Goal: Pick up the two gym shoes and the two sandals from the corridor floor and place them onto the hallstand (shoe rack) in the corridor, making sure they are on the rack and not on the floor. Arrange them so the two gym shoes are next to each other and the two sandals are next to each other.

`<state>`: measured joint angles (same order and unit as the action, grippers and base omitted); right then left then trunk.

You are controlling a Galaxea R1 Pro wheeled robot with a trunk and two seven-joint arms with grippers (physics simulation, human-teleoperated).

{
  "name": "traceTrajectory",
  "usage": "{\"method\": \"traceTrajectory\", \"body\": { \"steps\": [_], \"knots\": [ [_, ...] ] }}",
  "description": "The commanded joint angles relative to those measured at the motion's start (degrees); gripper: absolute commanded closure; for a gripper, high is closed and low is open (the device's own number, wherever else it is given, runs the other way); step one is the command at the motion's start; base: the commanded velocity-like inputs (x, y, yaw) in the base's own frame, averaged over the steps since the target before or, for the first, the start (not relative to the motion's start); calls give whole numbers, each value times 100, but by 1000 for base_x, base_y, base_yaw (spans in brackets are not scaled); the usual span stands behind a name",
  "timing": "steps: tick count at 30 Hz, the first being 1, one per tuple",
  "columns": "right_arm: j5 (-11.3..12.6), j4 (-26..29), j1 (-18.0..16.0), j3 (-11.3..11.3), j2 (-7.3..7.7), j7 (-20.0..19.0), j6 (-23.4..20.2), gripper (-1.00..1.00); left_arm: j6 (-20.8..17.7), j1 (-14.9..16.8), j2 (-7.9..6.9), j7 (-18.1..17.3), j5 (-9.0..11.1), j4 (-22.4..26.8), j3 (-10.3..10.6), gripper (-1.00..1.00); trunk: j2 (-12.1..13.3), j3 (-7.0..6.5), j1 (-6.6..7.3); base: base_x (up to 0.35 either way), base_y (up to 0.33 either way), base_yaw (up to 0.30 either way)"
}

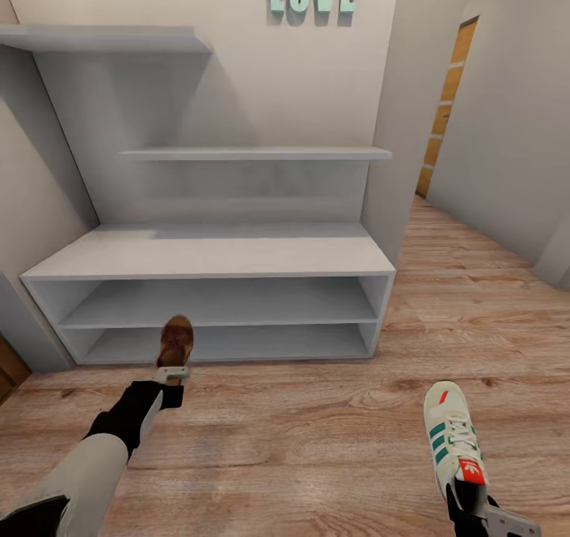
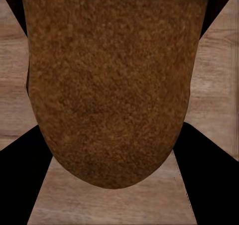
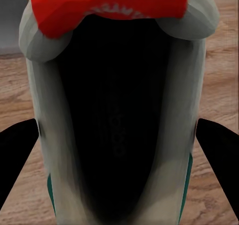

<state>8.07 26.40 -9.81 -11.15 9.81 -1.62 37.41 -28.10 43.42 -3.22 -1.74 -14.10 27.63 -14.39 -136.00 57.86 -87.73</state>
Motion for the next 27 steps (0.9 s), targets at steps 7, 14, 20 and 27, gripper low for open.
{"method": "traceTrajectory", "body": {
  "steps": [7,14,20,27],
  "knots": [
    [42,4,-3,-649,6,-24,14,100,-683,446,122,-19,-49,1,-27,100,-2,5,1,0,0,0],
    [25,38,-3,-1349,2,-62,13,100,-1063,639,144,-21,-49,4,-27,100,-2,5,1,0,0,0],
    [10,38,-3,-1424,-31,-68,14,100,-1122,664,129,-166,-47,65,-30,100,-82,44,-43,0,0,0],
    [10,48,-3,-1433,-32,-67,13,100,-1247,730,97,-324,-61,81,-22,100,-363,221,-197,0,0,0]
  ]
}}
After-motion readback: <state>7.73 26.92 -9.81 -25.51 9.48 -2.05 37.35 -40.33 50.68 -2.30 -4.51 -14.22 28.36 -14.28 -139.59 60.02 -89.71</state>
